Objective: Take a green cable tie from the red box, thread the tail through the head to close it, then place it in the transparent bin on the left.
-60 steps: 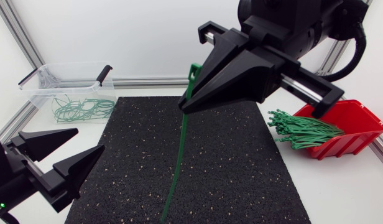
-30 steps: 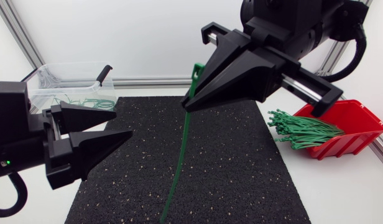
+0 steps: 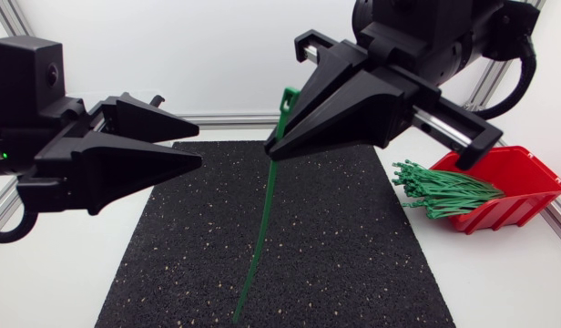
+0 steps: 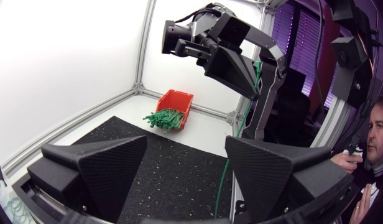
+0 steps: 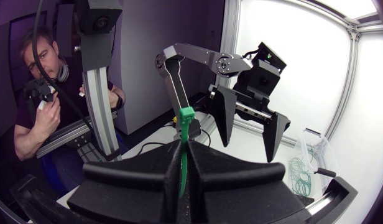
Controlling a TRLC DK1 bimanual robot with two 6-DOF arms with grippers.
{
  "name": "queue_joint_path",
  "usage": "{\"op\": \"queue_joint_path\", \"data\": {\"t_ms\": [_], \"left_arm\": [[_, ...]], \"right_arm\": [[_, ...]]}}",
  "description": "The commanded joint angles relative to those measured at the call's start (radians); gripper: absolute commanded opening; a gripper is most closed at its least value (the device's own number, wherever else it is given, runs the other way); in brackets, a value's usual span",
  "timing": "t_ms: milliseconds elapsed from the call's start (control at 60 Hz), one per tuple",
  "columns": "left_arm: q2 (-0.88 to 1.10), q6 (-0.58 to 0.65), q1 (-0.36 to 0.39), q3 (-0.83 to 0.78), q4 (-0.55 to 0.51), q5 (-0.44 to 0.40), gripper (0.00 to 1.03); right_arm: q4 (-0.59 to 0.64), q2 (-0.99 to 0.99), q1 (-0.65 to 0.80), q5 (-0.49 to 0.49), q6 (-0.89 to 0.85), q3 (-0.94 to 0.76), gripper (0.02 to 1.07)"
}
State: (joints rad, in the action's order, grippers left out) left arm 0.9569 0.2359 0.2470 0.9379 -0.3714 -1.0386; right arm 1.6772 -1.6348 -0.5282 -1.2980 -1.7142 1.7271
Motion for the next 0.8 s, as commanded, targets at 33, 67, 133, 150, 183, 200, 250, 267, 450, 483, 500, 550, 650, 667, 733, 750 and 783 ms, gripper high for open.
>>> {"op": "queue_joint_path", "data": {"t_ms": [33, 67, 133, 150, 183, 200, 250, 267, 450, 483, 500, 550, 650, 667, 733, 750, 783], "left_arm": [[0.016, 0.066, 0.032, 0.053, -0.017, 0.045, 0.87], [0.02, 0.072, 0.046, 0.055, -0.018, 0.057, 0.87], [0.031, 0.1, 0.071, 0.055, -0.02, 0.074, 0.87], [0.034, 0.111, 0.077, 0.056, -0.026, 0.074, 0.87], [0.045, 0.131, 0.094, 0.059, -0.038, 0.074, 0.87], [0.049, 0.14, 0.098, 0.061, -0.046, 0.074, 0.87], [0.055, 0.214, 0.121, 0.064, -0.092, 0.072, 0.87], [0.055, 0.229, 0.126, 0.064, -0.098, 0.072, 0.87], [0.1, 0.272, 0.155, 0.082, -0.1, -0.067, 0.87], [0.109, 0.276, 0.158, 0.088, -0.103, -0.089, 0.87], [0.114, 0.279, 0.159, 0.09, -0.103, -0.094, 0.87], [0.115, 0.299, 0.166, 0.091, -0.103, -0.098, 0.87], [0.144, 0.301, 0.189, 0.107, -0.103, -0.107, 0.88], [0.149, 0.301, 0.19, 0.108, -0.103, -0.11, 0.88], [0.164, 0.299, 0.192, 0.116, -0.103, -0.118, 0.88], [0.167, 0.299, 0.192, 0.118, -0.101, -0.121, 0.88], [0.177, 0.298, 0.193, 0.122, -0.101, -0.136, 0.88]], "right_arm": [[0.204, -0.014, 0.004, -0.007, -0.03, 0.011, 0.08], [0.204, -0.014, 0.004, -0.009, -0.03, 0.011, 0.08], [0.204, -0.014, 0.002, -0.009, -0.032, 0.011, 0.08], [0.204, -0.014, 0.0, -0.007, -0.032, 0.011, 0.08], [0.204, -0.014, 0.0, -0.009, -0.032, 0.011, 0.08], [0.204, -0.014, 0.0, -0.007, -0.032, 0.011, 0.08], [0.204, -0.014, -0.001, -0.009, -0.032, 0.011, 0.08], [0.204, -0.014, -0.001, -0.009, -0.032, 0.011, 0.08], [0.204, -0.014, -0.003, -0.009, -0.038, 0.006, 0.08], [0.204, -0.014, -0.003, -0.009, -0.038, 0.006, 0.08], [0.204, -0.014, -0.003, -0.009, -0.038, 0.005, 0.08], [0.204, -0.014, -0.004, -0.009, -0.042, 0.002, 0.08], [0.204, -0.017, -0.004, -0.011, -0.045, -0.003, 0.08], [0.204, -0.019, -0.004, -0.011, -0.047, -0.004, 0.08], [0.204, -0.019, -0.007, -0.011, -0.048, -0.006, 0.08], [0.204, -0.019, -0.009, -0.011, -0.048, -0.006, 0.08], [0.204, -0.02, -0.012, -0.011, -0.048, -0.004, 0.08]]}}
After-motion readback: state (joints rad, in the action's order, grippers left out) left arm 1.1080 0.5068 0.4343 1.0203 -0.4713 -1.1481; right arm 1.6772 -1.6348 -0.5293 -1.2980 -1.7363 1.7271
